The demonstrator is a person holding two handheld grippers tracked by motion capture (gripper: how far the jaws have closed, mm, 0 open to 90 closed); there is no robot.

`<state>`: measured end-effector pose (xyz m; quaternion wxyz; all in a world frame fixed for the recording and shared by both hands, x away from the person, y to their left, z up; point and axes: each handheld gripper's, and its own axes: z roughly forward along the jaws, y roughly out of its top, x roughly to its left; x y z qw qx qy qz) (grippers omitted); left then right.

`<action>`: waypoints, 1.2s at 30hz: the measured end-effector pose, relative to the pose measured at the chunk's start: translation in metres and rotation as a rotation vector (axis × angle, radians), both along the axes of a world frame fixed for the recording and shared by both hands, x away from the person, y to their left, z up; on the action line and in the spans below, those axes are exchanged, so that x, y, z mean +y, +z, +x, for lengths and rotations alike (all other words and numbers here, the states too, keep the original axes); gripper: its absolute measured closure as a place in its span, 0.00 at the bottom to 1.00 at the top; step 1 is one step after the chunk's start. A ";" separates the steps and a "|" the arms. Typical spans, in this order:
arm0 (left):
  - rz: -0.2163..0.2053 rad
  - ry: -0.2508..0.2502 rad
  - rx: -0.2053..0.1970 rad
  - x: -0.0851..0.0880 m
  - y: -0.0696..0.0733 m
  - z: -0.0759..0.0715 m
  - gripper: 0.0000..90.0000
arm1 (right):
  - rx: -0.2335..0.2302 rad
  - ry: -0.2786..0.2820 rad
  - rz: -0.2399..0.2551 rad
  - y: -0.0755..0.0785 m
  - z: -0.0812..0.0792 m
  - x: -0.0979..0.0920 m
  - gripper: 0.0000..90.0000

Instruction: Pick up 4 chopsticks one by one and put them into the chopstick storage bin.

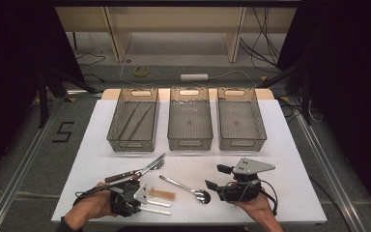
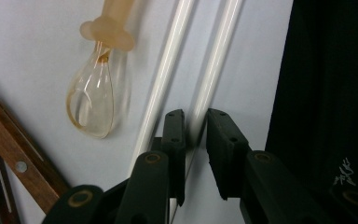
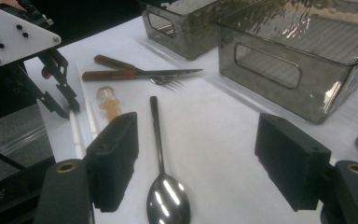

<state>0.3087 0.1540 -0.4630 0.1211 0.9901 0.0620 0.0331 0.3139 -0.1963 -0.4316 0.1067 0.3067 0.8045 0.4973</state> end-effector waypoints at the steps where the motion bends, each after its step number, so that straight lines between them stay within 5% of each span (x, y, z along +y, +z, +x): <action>1: -0.001 -0.002 0.000 0.000 0.000 0.000 0.85 | 0.000 0.000 -0.001 0.000 0.000 0.000 0.35; 36: 0.007 -0.134 -0.034 -0.001 0.000 -0.004 0.92 | 0.000 0.017 -0.010 0.000 -0.001 0.002 0.35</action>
